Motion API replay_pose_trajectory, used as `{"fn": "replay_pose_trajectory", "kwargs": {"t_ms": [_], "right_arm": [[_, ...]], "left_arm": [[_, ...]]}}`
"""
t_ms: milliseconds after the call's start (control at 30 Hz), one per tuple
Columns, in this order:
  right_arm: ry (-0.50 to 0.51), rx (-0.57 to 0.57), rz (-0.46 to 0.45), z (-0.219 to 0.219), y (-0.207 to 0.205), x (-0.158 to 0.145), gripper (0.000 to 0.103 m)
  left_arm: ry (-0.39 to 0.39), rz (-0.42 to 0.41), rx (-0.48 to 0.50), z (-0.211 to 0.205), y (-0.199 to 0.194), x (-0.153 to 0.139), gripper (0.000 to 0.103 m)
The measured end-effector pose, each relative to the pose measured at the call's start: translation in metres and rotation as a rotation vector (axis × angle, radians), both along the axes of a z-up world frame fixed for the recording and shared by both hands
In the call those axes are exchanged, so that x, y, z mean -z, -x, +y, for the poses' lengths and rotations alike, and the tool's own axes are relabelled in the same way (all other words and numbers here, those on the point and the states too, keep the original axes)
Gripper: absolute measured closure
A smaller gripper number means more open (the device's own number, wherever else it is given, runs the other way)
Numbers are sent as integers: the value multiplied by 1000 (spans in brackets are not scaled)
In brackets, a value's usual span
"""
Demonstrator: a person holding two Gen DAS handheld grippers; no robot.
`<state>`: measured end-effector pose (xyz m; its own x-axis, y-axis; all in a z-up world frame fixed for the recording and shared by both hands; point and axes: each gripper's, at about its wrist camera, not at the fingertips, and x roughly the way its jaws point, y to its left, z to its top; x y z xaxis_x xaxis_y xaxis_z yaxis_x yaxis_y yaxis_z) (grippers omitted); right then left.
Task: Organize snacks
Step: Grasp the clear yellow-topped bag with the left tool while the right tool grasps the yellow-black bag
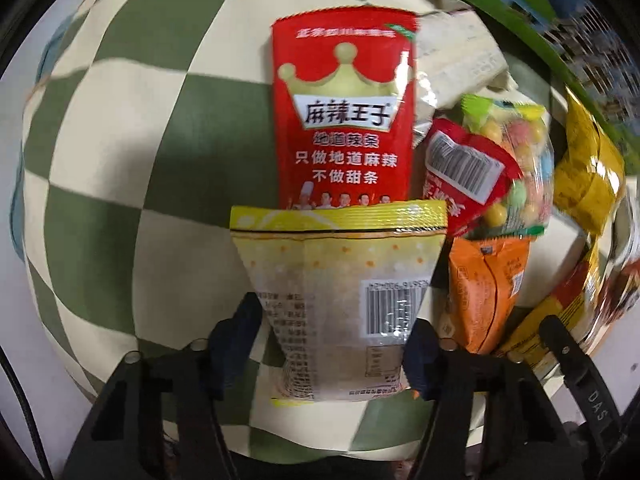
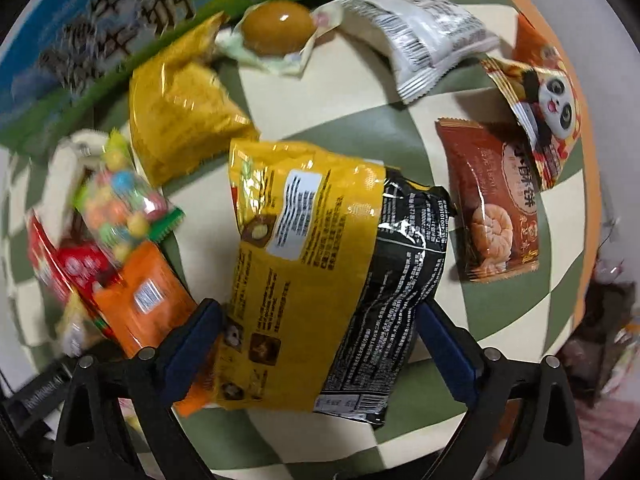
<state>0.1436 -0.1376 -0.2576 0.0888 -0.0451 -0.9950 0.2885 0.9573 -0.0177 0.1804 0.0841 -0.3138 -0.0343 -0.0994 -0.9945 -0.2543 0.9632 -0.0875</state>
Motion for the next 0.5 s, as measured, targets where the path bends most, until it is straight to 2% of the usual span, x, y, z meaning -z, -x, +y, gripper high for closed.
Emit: {"fn": "replay_pose_trajectory", "kwargs": {"t_ms": [100,167,233,300,400,500], "right_arm": [[-12,-54,6,2,9,4,19],[-5,-118,28,8,17,10,19],[-3,-168,54,14,22,17,19],[-10,-166,54,14,25,24,15],[-56,-96,83,5,26,44,12],[-77,-87,73,-1,27,63,12]], "left_arm": [[-52,-12,124,-13,9,-4,46],[-84,0,185,-20,18,-3,46],[-71,28,214,-23,24,2,46],[-50,61,187,-20,27,13,46],[-36,56,161,-16,24,21,43],[-25,50,156,-14,22,24,39]]}}
